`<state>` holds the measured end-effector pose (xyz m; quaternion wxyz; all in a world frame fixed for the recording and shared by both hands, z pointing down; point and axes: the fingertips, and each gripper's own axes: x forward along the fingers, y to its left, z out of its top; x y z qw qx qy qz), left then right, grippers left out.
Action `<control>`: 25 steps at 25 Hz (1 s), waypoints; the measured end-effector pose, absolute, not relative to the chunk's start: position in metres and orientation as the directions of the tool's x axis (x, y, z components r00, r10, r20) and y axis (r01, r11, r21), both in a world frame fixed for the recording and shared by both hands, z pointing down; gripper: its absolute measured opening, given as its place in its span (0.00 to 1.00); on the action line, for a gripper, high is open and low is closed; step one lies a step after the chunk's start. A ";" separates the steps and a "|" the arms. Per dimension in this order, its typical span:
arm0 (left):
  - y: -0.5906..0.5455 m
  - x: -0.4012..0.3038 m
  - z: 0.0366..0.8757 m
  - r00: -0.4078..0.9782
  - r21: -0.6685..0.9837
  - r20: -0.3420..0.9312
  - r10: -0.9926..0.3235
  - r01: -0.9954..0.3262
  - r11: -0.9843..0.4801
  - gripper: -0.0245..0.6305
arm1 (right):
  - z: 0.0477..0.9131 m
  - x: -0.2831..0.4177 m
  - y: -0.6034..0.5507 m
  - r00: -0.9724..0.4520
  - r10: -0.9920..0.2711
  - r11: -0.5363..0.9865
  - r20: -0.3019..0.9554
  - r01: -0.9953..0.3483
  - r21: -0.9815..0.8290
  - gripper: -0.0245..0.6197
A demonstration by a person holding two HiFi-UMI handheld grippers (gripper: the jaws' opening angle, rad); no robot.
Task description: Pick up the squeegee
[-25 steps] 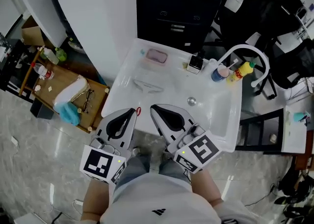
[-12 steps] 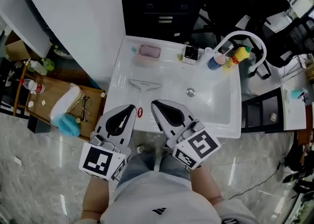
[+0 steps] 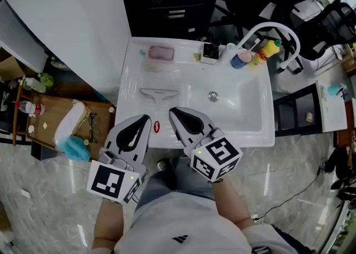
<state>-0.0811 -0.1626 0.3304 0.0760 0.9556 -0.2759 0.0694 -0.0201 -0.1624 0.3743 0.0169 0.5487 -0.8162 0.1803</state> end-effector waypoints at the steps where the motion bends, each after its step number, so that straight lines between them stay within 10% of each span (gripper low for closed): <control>1: -0.164 -0.080 0.332 0.839 0.106 0.176 -0.515 -0.536 -0.838 0.06 | 0.380 -0.018 -0.165 -0.392 -0.889 0.323 0.236 -0.903 -0.285 0.06; 25: -0.201 -0.085 0.372 0.832 0.127 0.249 -0.496 -0.535 -0.835 0.06 | 0.504 -0.030 -0.212 -0.378 -0.758 0.149 0.532 -0.894 -0.423 0.17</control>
